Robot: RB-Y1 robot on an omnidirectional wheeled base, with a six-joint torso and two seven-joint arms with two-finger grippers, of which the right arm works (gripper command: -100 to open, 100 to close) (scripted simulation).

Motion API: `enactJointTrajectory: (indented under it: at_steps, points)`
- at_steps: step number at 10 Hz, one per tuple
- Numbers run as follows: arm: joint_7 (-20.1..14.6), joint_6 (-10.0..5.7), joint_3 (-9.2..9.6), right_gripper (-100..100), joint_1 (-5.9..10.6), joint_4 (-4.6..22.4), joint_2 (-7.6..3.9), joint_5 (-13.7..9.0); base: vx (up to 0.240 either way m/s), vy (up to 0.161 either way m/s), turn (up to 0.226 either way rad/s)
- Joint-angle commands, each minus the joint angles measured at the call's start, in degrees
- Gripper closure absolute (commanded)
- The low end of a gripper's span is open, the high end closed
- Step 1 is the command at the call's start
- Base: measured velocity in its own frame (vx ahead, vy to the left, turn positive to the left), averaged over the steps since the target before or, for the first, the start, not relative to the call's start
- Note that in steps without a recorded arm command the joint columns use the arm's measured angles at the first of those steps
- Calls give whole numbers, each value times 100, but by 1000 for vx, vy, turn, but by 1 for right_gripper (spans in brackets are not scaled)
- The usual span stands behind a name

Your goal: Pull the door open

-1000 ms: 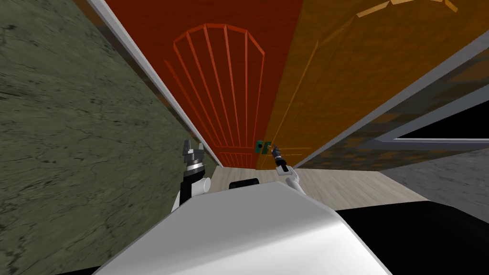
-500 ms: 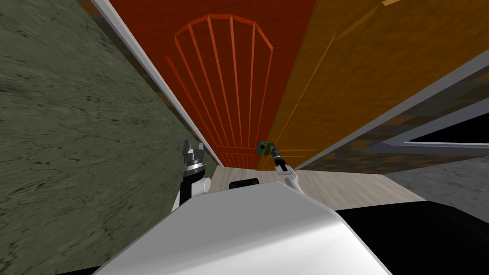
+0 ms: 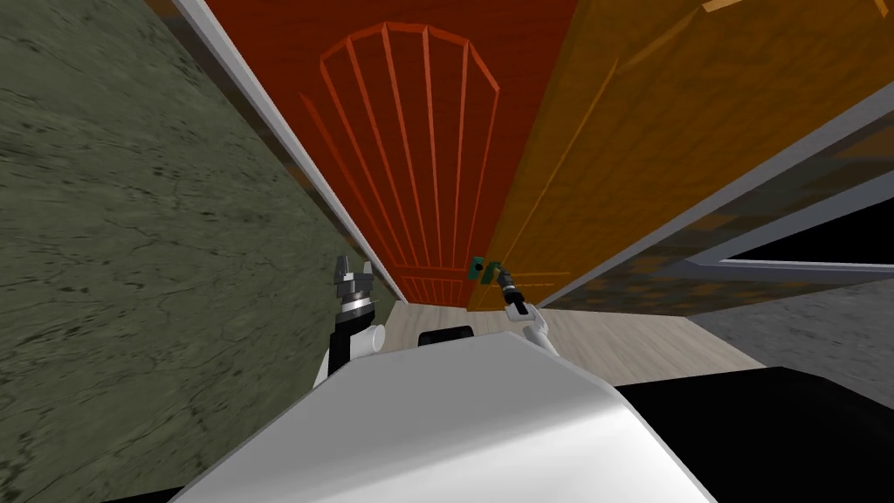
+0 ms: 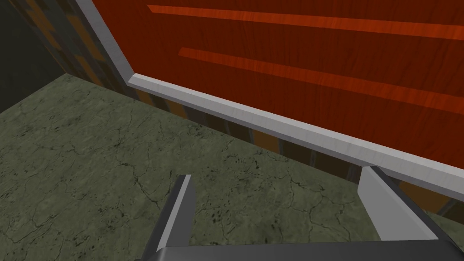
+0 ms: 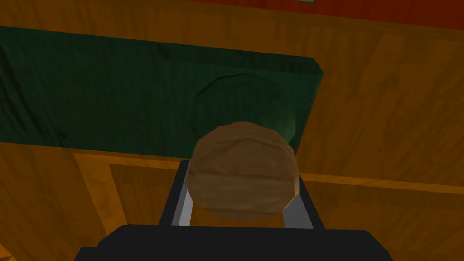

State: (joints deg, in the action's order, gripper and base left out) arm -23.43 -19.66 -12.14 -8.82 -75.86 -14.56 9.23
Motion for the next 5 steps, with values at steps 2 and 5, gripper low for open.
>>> enactJointTrajectory:
  at_steps: [2,5]
  points:
    - [-23,10,-140,100,-137,115,-97,-13,-196,-59,-115]
    - [-215,-107,158,-100,-225,-139,-124,44,-206,12,95]
